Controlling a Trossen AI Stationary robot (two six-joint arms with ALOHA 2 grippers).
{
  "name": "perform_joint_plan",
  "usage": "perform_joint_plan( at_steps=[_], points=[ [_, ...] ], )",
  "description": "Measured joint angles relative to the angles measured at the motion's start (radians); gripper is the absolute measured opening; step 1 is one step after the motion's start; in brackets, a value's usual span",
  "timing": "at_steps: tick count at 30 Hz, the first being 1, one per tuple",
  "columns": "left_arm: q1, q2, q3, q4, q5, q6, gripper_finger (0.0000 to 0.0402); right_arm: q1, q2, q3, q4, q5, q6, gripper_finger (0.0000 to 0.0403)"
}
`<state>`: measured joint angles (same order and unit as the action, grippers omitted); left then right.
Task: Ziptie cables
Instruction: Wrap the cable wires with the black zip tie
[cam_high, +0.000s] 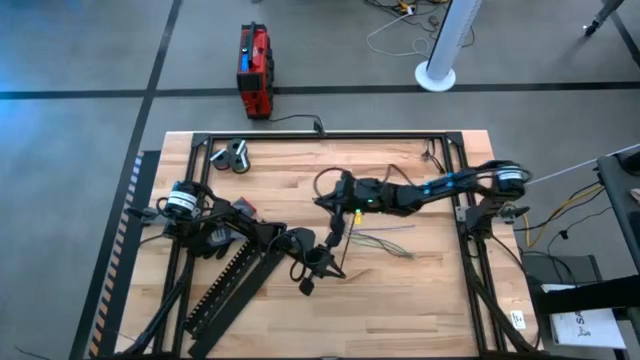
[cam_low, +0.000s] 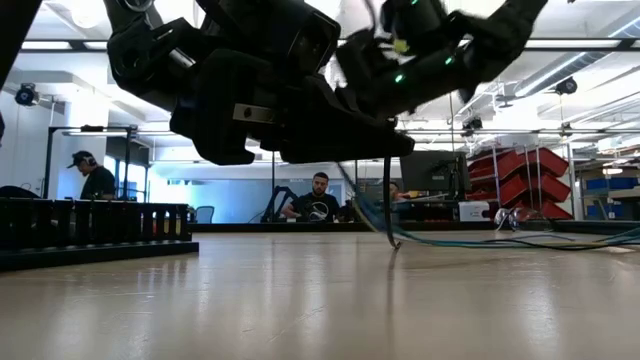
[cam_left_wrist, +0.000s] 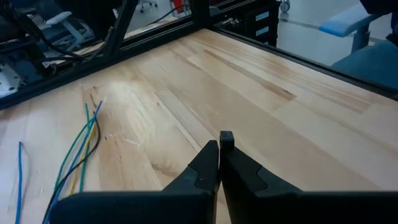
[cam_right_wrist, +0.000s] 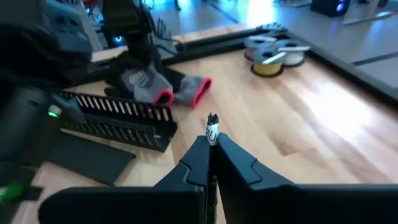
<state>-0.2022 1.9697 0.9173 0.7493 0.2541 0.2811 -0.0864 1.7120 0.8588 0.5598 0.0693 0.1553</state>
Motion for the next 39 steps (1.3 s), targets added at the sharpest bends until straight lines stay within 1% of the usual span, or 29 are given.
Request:
perform_joint_plan(
  at_steps=[4,6,8,12,14,17,20,21,22,25,28,31,33,34,39],
  points=[
    [0.0,0.002,-0.002,-0.011,0.0,-0.004,0.0,-0.02,0.083,0.045,0.005,-0.005,0.008,0.0003],
    [0.0,0.002,-0.002,-0.004,0.0,-0.002,0.0,-0.03,0.112,0.053,-0.004,-0.005,0.018,0.0012],
    [0.0,0.002,-0.002,0.001,0.001,-0.002,0.0,-0.043,0.13,0.059,-0.007,-0.054,0.044,0.0034],
    [0.0,0.002,-0.002,0.002,0.005,0.001,0.0,-0.066,0.134,0.057,-0.043,-0.158,0.096,0.0103],
    [0.001,0.002,-0.002,0.001,0.002,-0.003,0.0,-0.075,0.118,0.046,-0.071,-0.174,0.115,0.0137],
    [0.001,0.002,-0.002,0.002,-0.001,-0.006,0.0,-0.075,0.064,0.013,-0.086,-0.179,0.114,0.0175],
    [0.001,0.002,-0.002,0.001,-0.002,-0.01,0.0,-0.073,-0.022,-0.02,-0.155,-0.182,0.115,0.0199],
    [0.001,0.002,-0.002,0.001,-0.002,-0.01,0.0,-0.073,-0.059,-0.035,-0.211,-0.18,0.115,0.0204],
    [0.001,0.002,-0.002,-0.001,-0.003,-0.01,0.0,-0.073,-0.091,-0.049,-0.267,-0.177,0.117,0.0209],
    [0.001,0.001,-0.002,0.001,-0.006,-0.014,0.0,-0.073,-0.185,-0.106,-0.342,-0.174,0.18,0.0218],
    [0.001,0.001,-0.002,0.001,-0.007,-0.025,0.0,-0.073,-0.257,-0.202,-0.339,-0.161,0.264,0.0222],
    [0.001,0.001,-0.002,-0.004,-0.008,-0.032,0.0,-0.073,-0.3,-0.304,-0.335,-0.088,0.357,0.0221],
    [0.001,0.001,-0.002,-0.004,-0.009,-0.033,0.0,-0.073,-0.307,-0.368,-0.281,-0.019,0.404,0.0218],
    [0.001,0.001,-0.002,-0.001,-0.009,-0.033,0.0,-0.074,-0.306,-0.396,-0.248,-0.001,0.418,0.0216],
    [0.001,0.0,-0.002,-0.005,-0.009,-0.031,0.0,-0.078,-0.255,-0.461,-0.092,0.011,0.425,0.0211]
  ],
)
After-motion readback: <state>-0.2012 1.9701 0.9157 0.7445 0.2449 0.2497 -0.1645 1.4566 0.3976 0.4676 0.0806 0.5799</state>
